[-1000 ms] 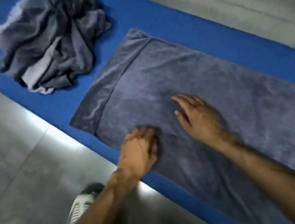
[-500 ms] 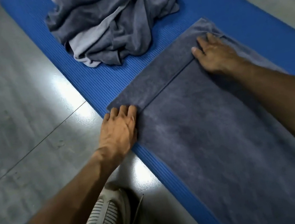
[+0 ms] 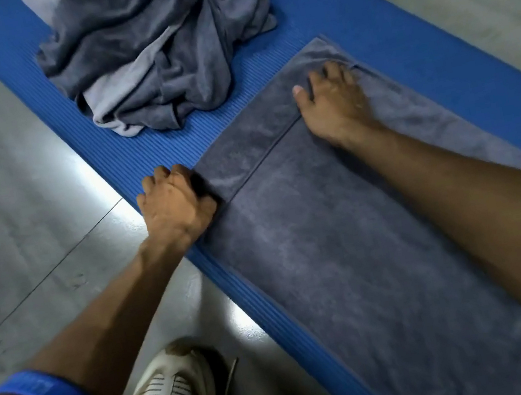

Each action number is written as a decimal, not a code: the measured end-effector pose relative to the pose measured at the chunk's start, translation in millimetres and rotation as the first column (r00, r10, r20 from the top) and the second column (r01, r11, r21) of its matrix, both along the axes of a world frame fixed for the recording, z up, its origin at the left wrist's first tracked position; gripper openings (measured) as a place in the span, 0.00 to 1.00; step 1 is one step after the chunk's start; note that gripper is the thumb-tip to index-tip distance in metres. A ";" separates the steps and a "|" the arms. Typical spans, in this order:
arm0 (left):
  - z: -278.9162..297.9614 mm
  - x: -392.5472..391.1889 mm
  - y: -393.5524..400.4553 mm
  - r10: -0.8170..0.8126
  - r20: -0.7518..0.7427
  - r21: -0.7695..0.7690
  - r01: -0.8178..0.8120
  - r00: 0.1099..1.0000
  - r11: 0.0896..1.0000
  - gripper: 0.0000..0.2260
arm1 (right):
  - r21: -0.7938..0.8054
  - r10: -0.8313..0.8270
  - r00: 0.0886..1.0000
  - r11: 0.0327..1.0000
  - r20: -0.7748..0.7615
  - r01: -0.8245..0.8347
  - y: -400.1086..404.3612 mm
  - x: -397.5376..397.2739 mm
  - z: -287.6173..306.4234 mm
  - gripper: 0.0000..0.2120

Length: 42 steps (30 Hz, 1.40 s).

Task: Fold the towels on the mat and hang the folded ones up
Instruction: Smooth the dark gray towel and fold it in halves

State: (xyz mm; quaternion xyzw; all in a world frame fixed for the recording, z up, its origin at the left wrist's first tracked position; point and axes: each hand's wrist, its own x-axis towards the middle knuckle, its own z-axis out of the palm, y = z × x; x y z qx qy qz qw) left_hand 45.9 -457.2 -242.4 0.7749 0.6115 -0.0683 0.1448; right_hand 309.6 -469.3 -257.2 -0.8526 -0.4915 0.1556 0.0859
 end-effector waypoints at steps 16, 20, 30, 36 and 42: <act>34.5 36.1 -102.9 -0.524 0.084 0.397 0.454 0.848 0.798 0.04 | 0.096 -0.140 0.317 0.774 -0.938 0.626 -80.4 -16.8 29.5 0.09; 13.6 45.5 -153.6 -0.631 0.066 0.366 0.570 0.773 0.736 0.04 | 0.092 -0.127 0.319 0.801 -0.939 0.592 -85.9 -1.9 27.3 0.12; 1.1 44.1 -212.5 -0.629 0.213 0.296 0.564 0.748 0.771 0.14 | -0.080 -0.268 0.073 0.520 -0.961 0.850 -150.7 21.3 19.4 0.18; -10.7 57.0 -261.6 -0.609 0.412 0.263 0.551 0.678 0.791 0.13 | -0.161 -0.187 -0.109 0.288 -0.976 0.944 -222.9 35.3 3.9 0.16; -10.6 75.6 -307.0 -0.670 0.488 0.211 0.668 0.560 0.713 0.15 | -0.023 -0.198 0.030 0.260 -0.980 0.965 -278.1 53.6 20.0 0.22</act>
